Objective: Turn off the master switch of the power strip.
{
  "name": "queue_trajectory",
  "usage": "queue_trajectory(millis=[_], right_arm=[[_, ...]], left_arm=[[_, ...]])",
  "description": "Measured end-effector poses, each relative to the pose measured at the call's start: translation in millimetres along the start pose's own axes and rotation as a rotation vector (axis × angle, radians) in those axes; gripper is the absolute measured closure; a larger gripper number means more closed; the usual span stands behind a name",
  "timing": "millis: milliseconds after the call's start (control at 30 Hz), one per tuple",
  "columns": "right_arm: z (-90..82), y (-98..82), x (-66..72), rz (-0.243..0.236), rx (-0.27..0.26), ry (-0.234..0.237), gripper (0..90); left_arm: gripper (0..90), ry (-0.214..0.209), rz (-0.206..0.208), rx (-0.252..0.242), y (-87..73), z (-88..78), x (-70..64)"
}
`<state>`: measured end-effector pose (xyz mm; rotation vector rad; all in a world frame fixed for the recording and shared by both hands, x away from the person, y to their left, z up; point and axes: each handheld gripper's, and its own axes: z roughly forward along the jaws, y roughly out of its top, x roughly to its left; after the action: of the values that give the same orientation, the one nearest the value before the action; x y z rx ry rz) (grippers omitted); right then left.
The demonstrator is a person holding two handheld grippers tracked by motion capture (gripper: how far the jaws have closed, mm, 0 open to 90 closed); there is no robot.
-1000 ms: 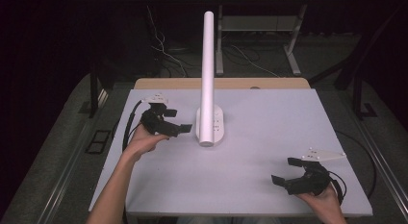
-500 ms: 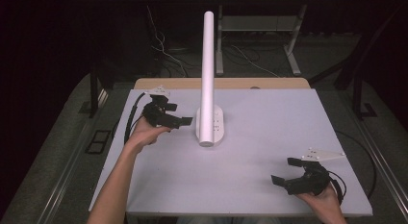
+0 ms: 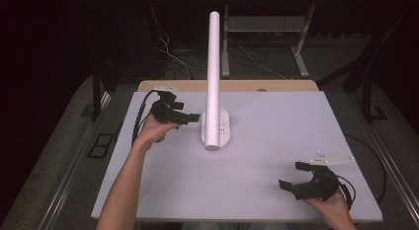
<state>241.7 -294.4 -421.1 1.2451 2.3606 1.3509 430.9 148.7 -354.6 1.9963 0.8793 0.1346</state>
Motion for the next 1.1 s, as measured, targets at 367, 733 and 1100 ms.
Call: queue_trajectory(millis=[367, 733, 1100], right_arm=[[0.5, -0.2, -0.2, -0.003, 0.001, 0.001, 0.5], [0.8, -0.5, -0.3, 0.000, 0.003, 0.002, 0.5], [0.8, -0.7, -1.2, 0.002, 0.003, 0.001, 0.5]], left_arm=[[9.4, 0.017, 0.008, 0.062, 14.9, 13.1, 7.0], [18.0, 0.083, 0.009, 0.096, 22.8, 24.9, 14.5], [35.4, 0.107, -0.033, 0.070, 17.1, 37.5, 28.9]])
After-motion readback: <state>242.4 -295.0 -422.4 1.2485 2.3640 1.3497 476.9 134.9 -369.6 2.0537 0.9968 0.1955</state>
